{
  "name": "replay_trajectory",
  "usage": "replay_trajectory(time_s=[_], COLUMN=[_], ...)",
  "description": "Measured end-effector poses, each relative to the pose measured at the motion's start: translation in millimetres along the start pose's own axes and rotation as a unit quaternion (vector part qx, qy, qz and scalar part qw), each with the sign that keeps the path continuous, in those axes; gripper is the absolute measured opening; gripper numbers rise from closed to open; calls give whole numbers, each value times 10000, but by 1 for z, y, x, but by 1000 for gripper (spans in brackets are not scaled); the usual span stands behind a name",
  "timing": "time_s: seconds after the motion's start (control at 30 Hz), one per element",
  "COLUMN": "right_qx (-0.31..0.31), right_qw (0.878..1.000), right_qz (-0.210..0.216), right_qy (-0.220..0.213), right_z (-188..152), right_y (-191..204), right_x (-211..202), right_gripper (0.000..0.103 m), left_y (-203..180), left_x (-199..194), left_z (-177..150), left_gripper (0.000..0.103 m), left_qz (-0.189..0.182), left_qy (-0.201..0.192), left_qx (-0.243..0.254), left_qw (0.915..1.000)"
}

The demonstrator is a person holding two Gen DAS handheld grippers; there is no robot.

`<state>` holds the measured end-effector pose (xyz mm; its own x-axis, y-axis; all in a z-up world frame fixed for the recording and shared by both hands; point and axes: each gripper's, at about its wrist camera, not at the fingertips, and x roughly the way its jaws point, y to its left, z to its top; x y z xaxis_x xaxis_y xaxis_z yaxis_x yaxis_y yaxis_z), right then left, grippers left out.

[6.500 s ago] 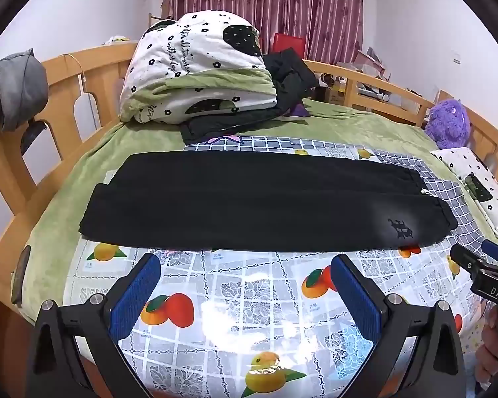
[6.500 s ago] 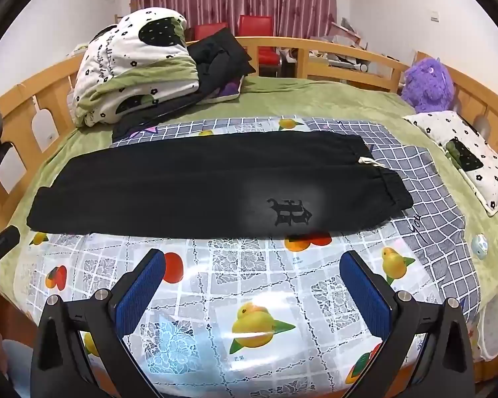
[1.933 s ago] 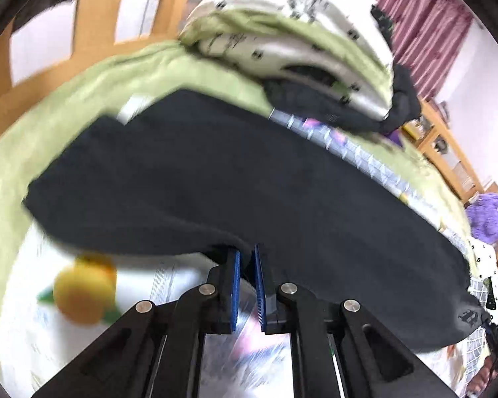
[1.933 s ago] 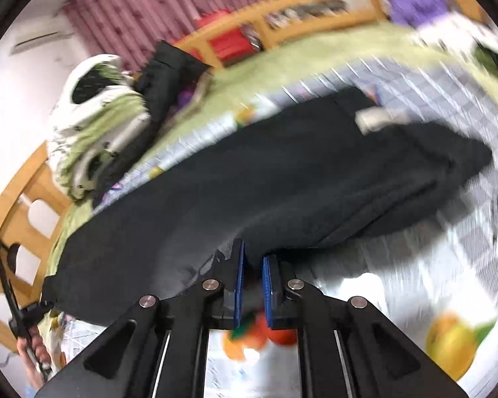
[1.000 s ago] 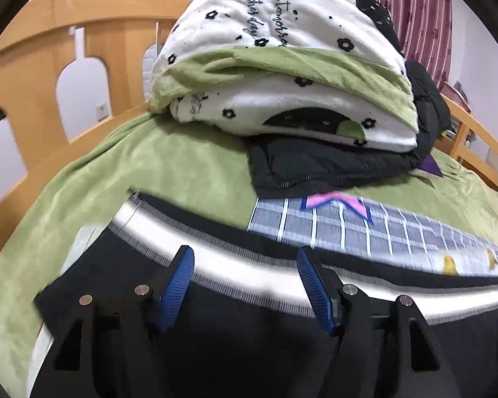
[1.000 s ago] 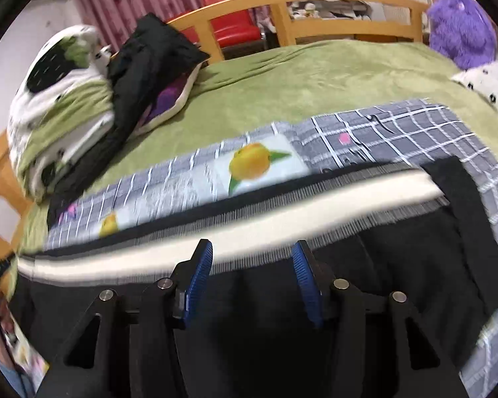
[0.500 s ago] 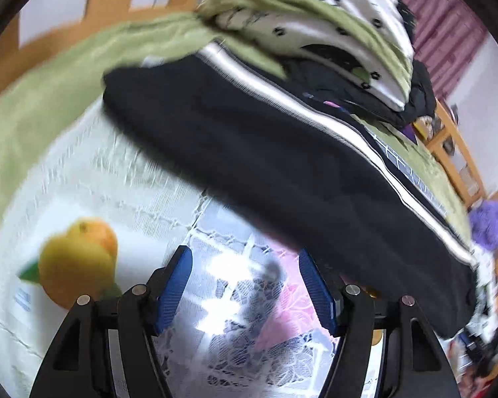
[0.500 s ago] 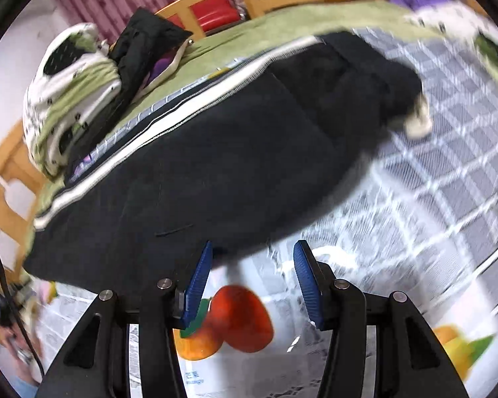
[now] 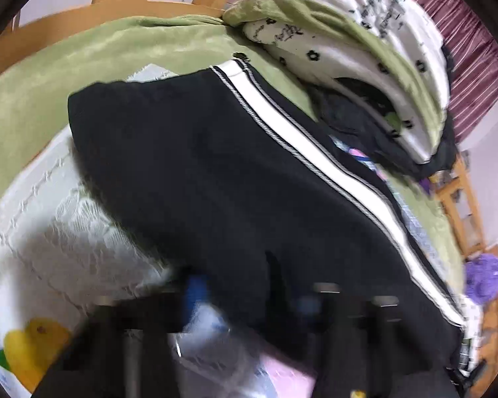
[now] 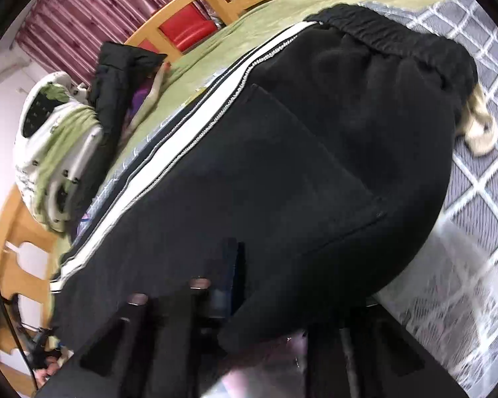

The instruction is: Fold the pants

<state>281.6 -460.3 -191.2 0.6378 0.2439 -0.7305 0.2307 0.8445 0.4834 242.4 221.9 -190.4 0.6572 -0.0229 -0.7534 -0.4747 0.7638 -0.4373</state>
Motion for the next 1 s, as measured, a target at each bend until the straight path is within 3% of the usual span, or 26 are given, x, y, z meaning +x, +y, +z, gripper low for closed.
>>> replay_trajectory(time_s=[0.03,0.17,0.27,0.4,0.67,0.8,0.83,0.9,1.0], right_qx=[-29,-144,-77,-355,-388,-272,-269,-317,-562], right_qw=[10000,9992,9989,9988,9991,9990,9986,9963,9936], right_qz=[-7,99,256,129,-164,-350,-432,-744,-925], right_qy=[-70,-365,-384,-312,-76,69,134,303,335], right_z=[0,-1,-1,-6,-48,-71,-75,-84,-95], right_y=[1,5,3,5,-49,-77,-79,-83,-79], right_x=[-3,-31,-59,-95,-173,-179,-174,-168,-179], right_gripper=[10,7,7,7,7,9,9,23,27], left_y=[-1,-5,-4,-1,19,20,21,25,31], left_x=[0,-28,-53,-93,-140,-140,-139,-140,-153], left_z=[1,-1,-5,-34,-102,-118,-119,-119,-122], left_gripper=[14,12,12,12,12,13,15,23,35], left_qz=[-38,-171,-358,-404,-651,-388,-339,-235,-52], left_qy=[16,-178,-127,53,570,658,733,874,986], left_qx=[50,203,236,607,777,1012,992,947,1091], left_qw=[10000,9995,9990,9973,9932,9919,9918,9914,9891])
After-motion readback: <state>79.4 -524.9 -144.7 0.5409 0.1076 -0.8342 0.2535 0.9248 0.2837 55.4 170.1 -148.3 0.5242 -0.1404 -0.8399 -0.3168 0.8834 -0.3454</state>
